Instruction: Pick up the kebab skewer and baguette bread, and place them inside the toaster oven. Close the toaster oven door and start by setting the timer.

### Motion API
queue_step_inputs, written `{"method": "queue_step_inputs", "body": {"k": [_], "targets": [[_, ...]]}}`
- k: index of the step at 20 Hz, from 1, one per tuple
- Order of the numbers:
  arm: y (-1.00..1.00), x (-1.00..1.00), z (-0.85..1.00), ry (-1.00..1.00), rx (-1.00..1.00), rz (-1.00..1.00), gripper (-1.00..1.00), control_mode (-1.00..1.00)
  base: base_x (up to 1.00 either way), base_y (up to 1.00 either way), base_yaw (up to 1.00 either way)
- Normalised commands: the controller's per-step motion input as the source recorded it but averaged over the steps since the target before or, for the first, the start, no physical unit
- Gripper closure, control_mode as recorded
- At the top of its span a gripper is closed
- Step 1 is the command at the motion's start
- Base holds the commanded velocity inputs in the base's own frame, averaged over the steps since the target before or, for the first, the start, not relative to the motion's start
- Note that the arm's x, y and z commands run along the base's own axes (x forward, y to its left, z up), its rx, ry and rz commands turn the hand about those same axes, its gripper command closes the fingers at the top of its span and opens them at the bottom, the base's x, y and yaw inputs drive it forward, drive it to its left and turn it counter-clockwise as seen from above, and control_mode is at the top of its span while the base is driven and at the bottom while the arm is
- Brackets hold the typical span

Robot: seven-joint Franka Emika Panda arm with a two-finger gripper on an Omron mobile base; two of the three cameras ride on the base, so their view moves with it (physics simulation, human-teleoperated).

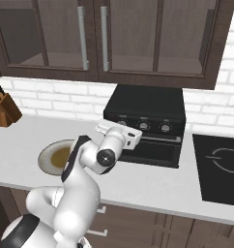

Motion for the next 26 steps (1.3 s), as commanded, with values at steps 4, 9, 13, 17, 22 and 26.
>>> {"method": "queue_step_inputs", "body": {"k": [4, 9, 13, 17, 22, 26], "targets": [[0.03, 0.07, -0.12, 0.02, 0.26, 0.00, 1.00, -1.00, 0.00, 0.00, 0.00], [0.06, 0.11, -0.18, 0.02, 0.29, 0.00, 1.00, -1.00, 0.00, 0.00, 0.00], [0.16, 0.26, -0.19, 0.00, 0.31, 0.00, 1.00, -1.00, 0.00, 0.00, 0.00], [0.17, 0.30, -0.16, 0.00, 0.30, 0.00, 1.00, -1.00, 0.00, 0.00, 0.00], [0.16, 0.33, -0.16, 0.00, 0.32, 0.00, 1.00, -1.00, 0.00, 0.00, 0.00], [0.07, 0.42, -0.03, 0.00, 0.30, 0.00, 1.00, -1.00, 0.00, 0.00, 0.00]]}}
